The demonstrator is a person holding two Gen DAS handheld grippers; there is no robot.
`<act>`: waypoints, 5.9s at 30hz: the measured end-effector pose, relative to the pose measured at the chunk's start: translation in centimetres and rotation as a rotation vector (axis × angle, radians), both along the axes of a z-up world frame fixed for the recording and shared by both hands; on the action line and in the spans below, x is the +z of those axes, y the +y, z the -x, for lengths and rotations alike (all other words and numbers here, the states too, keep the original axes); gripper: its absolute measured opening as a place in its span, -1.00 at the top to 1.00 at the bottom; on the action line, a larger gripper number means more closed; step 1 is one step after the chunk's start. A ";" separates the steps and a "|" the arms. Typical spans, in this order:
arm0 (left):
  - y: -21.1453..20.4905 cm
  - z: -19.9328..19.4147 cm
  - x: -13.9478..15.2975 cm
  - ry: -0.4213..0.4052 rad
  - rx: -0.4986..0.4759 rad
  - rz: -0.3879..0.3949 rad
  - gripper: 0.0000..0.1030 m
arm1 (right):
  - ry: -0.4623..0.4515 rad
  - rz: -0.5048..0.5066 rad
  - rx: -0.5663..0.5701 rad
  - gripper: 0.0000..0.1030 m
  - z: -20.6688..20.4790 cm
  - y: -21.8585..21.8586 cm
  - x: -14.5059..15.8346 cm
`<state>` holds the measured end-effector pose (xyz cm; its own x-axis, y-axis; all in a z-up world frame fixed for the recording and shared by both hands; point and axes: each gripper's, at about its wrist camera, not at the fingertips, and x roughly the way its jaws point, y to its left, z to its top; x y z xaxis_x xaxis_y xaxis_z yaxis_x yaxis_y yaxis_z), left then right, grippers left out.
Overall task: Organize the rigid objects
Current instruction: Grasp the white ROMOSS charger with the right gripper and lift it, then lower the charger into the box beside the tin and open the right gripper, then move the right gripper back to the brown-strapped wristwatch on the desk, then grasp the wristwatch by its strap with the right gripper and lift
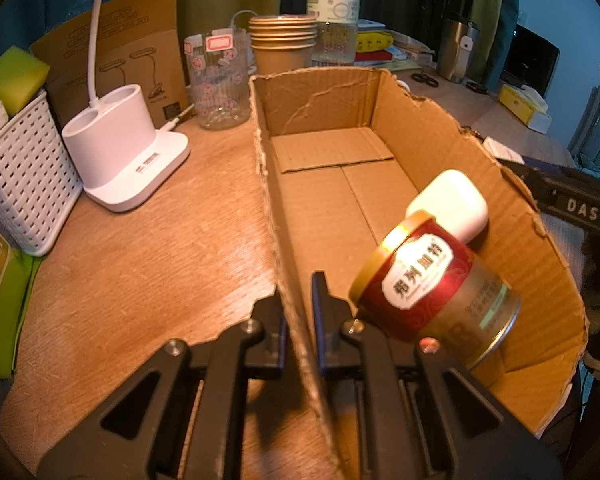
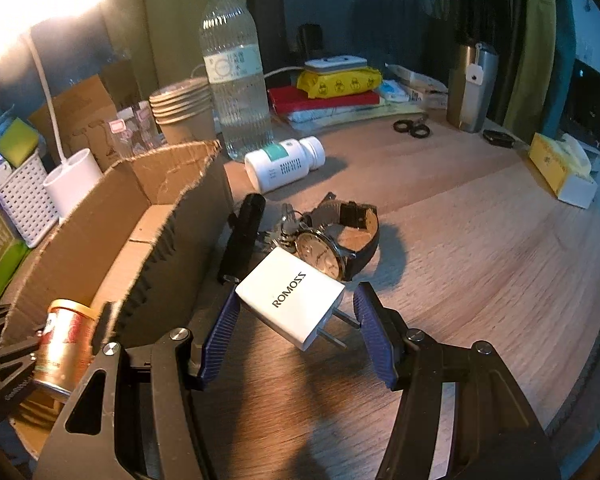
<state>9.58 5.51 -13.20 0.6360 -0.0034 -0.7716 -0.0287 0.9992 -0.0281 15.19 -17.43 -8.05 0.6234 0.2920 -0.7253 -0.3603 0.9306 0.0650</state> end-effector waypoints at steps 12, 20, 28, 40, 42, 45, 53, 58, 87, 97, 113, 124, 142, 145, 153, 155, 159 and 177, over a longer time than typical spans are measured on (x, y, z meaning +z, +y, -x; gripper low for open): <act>-0.1 0.0 0.1 0.000 0.000 0.000 0.79 | -0.084 -0.039 0.051 -0.21 2.6 1.1 3.6; 0.0 0.0 0.0 0.000 0.000 0.000 0.79 | -0.112 -0.064 0.130 -0.21 4.8 2.8 5.3; 0.0 0.0 0.0 0.000 0.000 0.000 0.79 | -0.102 -0.049 0.190 -0.21 6.0 4.3 4.9; -0.1 0.0 0.1 0.000 0.000 0.000 0.80 | -0.067 0.024 0.269 -0.21 7.8 5.5 3.6; 0.0 0.0 0.0 0.000 0.000 -0.002 0.79 | -0.063 0.024 0.269 -0.21 7.8 5.4 3.6; -0.1 0.2 0.2 0.000 0.001 0.000 0.79 | -0.059 0.038 0.276 -0.22 8.0 5.3 3.7; -0.1 0.2 0.2 -0.001 0.000 -0.002 0.80 | -0.053 0.078 0.296 -0.27 8.3 5.5 3.7; -0.1 0.2 0.3 -0.002 0.003 -0.002 0.79 | -0.064 0.083 0.302 -0.40 8.5 5.5 3.9; -0.3 0.4 0.4 -0.001 0.003 -0.002 0.78 | -0.078 0.020 0.149 -0.40 5.4 1.2 4.4; -0.4 0.4 0.4 -0.001 0.003 -0.002 0.78 | -0.055 0.023 0.058 -0.40 2.4 -0.7 2.6; -0.4 0.4 0.4 -0.001 0.003 -0.002 0.78 | 0.024 -0.003 -0.018 -0.40 -3.2 -1.7 -0.1; -0.4 0.4 0.4 -0.001 0.003 -0.002 0.78 | 0.044 -0.003 -0.034 -0.40 -5.0 -1.3 -1.0; -0.4 0.4 0.4 -0.001 0.003 -0.001 0.78 | 0.085 0.025 -0.040 -0.40 -7.4 -0.2 -2.8; -0.4 0.4 0.4 -0.001 0.003 -0.002 0.78 | 0.081 0.029 -0.038 -0.40 -7.6 -0.2 -2.8; -0.4 0.4 0.4 -0.001 0.002 -0.001 0.78 | 0.081 0.045 -0.016 -0.17 -7.4 0.1 -2.9; -0.4 0.4 0.4 -0.001 0.003 -0.001 0.78 | 0.076 0.042 -0.013 -0.10 -7.2 0.1 -2.8; -0.4 0.4 0.4 -0.001 0.003 -0.001 0.78 | 0.062 0.044 -0.008 -0.05 -6.9 0.1 -2.6; -0.4 0.4 0.4 -0.001 0.003 -0.001 0.78 | -0.003 -0.003 0.003 0.01 -3.7 -0.9 -0.6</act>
<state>9.18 5.15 -12.79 0.6367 -0.0008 -0.7711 -0.0313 0.9991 -0.0269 18.84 -18.31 -8.65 0.6247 0.2959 -0.7227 -0.3629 0.9294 0.0668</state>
